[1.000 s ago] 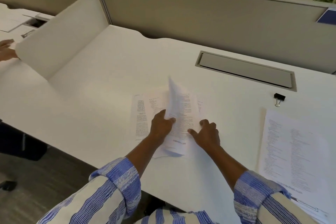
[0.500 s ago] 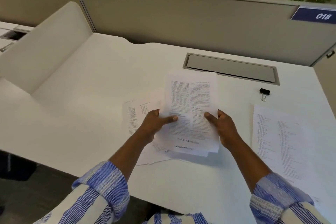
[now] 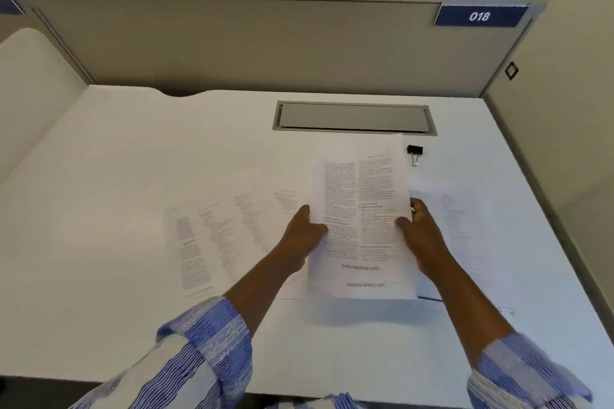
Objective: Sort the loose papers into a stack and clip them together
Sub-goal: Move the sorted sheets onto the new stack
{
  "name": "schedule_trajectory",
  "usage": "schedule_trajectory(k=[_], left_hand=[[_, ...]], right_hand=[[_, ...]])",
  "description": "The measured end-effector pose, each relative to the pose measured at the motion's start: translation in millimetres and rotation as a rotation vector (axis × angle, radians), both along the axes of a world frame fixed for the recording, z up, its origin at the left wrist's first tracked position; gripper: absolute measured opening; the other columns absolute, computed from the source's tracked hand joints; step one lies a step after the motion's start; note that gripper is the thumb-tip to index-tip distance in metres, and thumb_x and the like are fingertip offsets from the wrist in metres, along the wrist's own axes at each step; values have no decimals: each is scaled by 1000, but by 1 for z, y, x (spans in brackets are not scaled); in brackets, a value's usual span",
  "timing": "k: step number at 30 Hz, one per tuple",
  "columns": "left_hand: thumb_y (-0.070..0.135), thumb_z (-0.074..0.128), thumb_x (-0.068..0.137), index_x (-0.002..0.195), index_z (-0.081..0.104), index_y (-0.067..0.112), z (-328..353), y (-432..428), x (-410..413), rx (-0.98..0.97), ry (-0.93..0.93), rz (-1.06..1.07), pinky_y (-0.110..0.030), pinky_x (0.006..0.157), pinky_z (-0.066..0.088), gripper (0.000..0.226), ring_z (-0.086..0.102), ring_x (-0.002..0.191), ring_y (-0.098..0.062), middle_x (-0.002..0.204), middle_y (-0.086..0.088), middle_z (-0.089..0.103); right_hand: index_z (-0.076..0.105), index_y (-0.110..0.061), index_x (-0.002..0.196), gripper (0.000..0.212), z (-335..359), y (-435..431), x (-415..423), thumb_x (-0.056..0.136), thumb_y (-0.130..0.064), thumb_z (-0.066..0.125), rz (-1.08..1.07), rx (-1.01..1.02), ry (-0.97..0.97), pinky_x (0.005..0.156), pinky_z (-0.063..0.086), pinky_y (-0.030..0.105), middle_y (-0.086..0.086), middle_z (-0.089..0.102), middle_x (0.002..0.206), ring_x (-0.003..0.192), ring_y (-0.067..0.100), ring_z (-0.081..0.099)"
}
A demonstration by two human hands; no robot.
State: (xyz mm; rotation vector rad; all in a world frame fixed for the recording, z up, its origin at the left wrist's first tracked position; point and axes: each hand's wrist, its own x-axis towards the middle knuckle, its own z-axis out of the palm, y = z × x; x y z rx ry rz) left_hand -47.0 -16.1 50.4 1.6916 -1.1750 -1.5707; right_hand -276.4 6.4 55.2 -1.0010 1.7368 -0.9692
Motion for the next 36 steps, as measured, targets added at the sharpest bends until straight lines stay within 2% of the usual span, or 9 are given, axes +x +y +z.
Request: schedule_trajectory(k=[5, 9, 11, 13, 16, 18, 22, 28, 36], left_hand=[[1, 56, 89, 118, 48, 14, -2, 13, -76, 116, 84, -133, -22, 70, 45, 33, 56, 90, -12, 118, -2, 62], [3, 61, 87, 132, 42, 15, -3, 22, -124, 188, 101, -301, -24, 68, 48, 50, 59, 95, -15, 115, 0, 61], [3, 62, 86, 135, 41, 14, -5, 24, -141, 189, 85, -329, -23, 68, 48, 55, 58, 91, -12, 110, -1, 61], [5, 62, 85, 140, 38, 13, -7, 25, -153, 194, 59, -351, -26, 76, 51, 61, 59, 96, -16, 117, -5, 61], [13, 62, 86, 150, 30, 11, -7, 26, -163, 179, -31, -398, -33, 99, 45, 72, 51, 123, -24, 139, -9, 46], [16, 61, 88, 150, 30, 13, -8, 27, -168, 158, -80, -415, -31, 99, 38, 69, 43, 127, -22, 142, -6, 34], [21, 64, 87, 146, 36, 19, -14, 29, -176, 131, -90, -399, -37, 106, 43, 66, 43, 131, -24, 136, -4, 34], [35, 66, 76, 156, 26, 20, -18, 26, -171, 114, -126, -344, -46, 115, 37, 90, 35, 140, -24, 149, -5, 30], [33, 65, 83, 151, 37, 20, -27, 21, -128, 64, -220, -211, -46, 113, 40, 74, 39, 139, -24, 149, -4, 34]], right_hand=[[49, -20, 133, 41, 0, 21, -62, 94, -10, 55, -119, 52, 218, 85, 56, 41, 1, 64, 115, 101, 27, 65], [48, -20, 132, 38, -5, 35, -110, 96, -13, 55, -191, 74, 331, 75, 52, 37, 2, 63, 116, 97, 25, 62], [49, -21, 132, 38, -12, 39, -128, 96, -13, 56, -226, 95, 372, 75, 52, 36, 6, 64, 121, 96, 25, 61], [49, -19, 132, 38, -20, 39, -141, 95, -12, 56, -249, 120, 411, 79, 54, 38, 9, 65, 124, 96, 26, 60], [51, -16, 132, 39, -31, 38, -152, 94, -11, 58, -264, 153, 473, 87, 55, 43, 14, 65, 128, 99, 30, 63], [51, -16, 135, 43, -40, 36, -158, 92, -16, 62, -265, 197, 541, 96, 53, 50, 18, 62, 132, 111, 37, 62], [46, -14, 144, 57, -50, 35, -161, 92, -30, 64, -287, 333, 643, 105, 42, 57, 20, 48, 143, 130, 42, 47], [49, -7, 144, 55, -57, 28, -151, 94, -27, 61, -227, 316, 644, 107, 40, 53, 23, 46, 143, 131, 43, 44], [55, -7, 138, 53, -66, 16, -115, 90, -28, 65, -142, 252, 610, 107, 40, 43, 24, 54, 134, 124, 43, 52]])
